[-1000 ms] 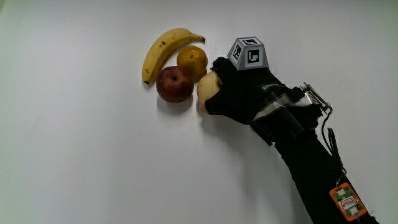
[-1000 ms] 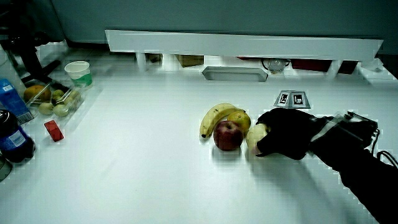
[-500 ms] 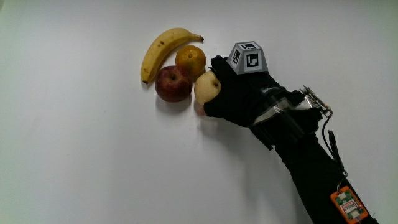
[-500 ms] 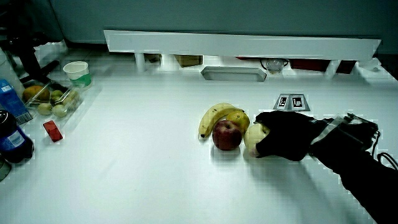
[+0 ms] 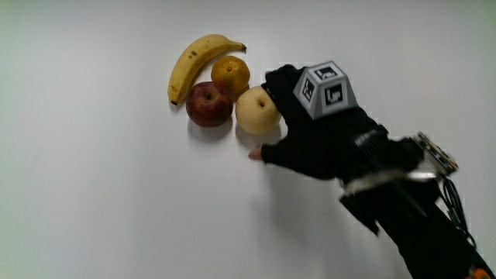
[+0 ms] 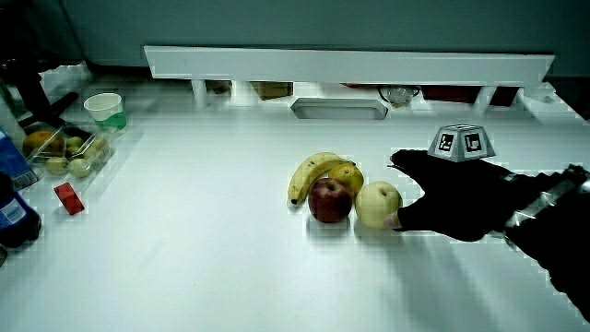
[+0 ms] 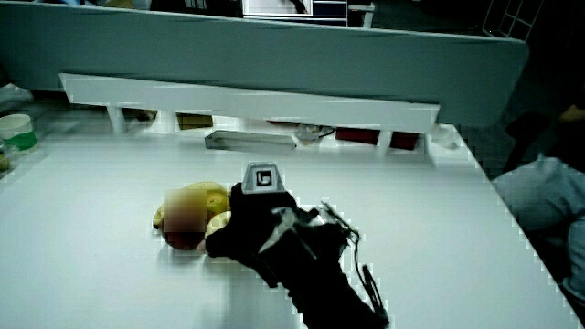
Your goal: Place pear no leg
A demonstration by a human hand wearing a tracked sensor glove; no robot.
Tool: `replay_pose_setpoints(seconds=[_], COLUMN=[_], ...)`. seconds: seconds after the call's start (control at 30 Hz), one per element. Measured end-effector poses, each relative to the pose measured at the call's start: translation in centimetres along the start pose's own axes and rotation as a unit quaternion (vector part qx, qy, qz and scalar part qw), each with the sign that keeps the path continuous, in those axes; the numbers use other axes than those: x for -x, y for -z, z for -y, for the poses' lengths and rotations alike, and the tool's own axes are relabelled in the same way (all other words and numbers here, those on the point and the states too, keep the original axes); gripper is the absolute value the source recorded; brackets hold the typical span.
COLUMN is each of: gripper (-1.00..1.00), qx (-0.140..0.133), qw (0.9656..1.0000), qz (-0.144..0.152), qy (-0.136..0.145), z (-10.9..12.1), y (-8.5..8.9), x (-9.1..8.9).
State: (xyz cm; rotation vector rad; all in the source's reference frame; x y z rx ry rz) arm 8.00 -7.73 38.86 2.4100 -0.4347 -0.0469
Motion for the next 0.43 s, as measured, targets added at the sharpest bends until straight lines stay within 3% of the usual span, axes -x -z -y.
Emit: replay_pose_setpoints(seconds=[0.03,0.07,0.1,0.13,0.17,0.2,0.23,0.27,0.33,0.37,0.4,0.43], gripper=[-1.00,-1.00,-1.00,-1.00,-1.00,-1.00,-1.00,-1.00,-1.00,-1.00,-1.00,-1.00], qx=[-0.033,-0.028,0.052,-0.019,0.016,0.001,-0.013,0.012,0.015,0.008,0.024,0.026], qw=[0.9993,0.9994,0.9982,0.9989,0.9974,0.9984,0.9955,0.9942,0.9923,0.9856,0.9830,0.9764], qz=[0.011,0.011,-0.009,0.005,-0.015,-0.004,-0.001,-0.017,-0.008,-0.014,-0.025,-0.029], qy=[-0.013,-0.018,-0.028,-0.043,-0.069,-0.057,-0.094,-0.106,-0.123,-0.168,-0.180,-0.212], z=[1.0,1.7,4.5,3.7,4.8,5.1,6.6,7.2,8.2,9.3,9.5,10.5], y=[-0.4,-0.4,-2.6,-0.8,-1.1,-0.6,-1.5,-1.3,-0.3,-1.1,-0.4,-0.9], x=[0.4,0.6,1.9,1.4,2.0,2.1,3.0,3.3,4.0,4.8,5.1,5.9])
